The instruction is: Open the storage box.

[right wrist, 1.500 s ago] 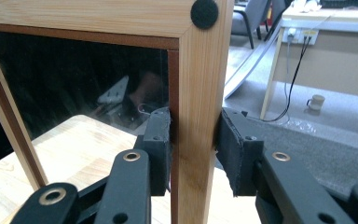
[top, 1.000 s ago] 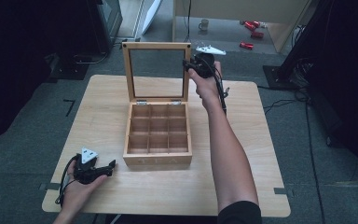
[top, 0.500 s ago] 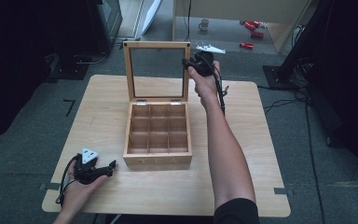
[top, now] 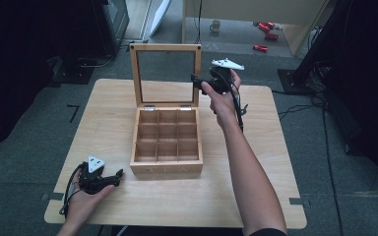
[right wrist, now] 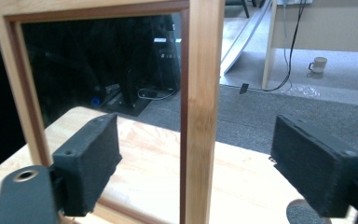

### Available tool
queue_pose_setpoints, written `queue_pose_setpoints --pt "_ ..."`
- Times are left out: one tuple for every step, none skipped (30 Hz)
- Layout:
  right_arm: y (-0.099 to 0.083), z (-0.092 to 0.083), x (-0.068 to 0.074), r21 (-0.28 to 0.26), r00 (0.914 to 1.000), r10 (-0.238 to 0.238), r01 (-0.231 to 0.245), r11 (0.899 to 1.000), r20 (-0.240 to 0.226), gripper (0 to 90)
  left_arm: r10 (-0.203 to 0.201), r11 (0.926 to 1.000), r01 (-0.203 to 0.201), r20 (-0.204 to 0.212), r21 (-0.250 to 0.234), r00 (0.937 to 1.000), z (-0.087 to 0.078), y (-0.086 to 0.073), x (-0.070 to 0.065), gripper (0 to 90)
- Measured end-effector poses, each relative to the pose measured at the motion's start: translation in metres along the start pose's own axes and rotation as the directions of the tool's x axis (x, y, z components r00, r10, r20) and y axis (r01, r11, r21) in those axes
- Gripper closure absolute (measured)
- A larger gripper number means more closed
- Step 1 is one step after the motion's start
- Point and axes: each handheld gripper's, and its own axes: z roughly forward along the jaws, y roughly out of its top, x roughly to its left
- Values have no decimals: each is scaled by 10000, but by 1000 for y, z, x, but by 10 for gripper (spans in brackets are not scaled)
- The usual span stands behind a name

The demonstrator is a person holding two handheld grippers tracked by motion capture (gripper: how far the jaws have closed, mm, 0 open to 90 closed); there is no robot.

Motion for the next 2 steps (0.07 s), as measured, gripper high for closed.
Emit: queue_pose_setpoints --pt "-2 -4 1 -12 10000 -66 66 10000 -14 145 1 10000 -1 -3 2 10000 0 0 0 162" --pt "-3 -7 2 -38 9999 -133 133 9999 -25 142 2 10000 -2 -8 8 10000 0 0 0 161"
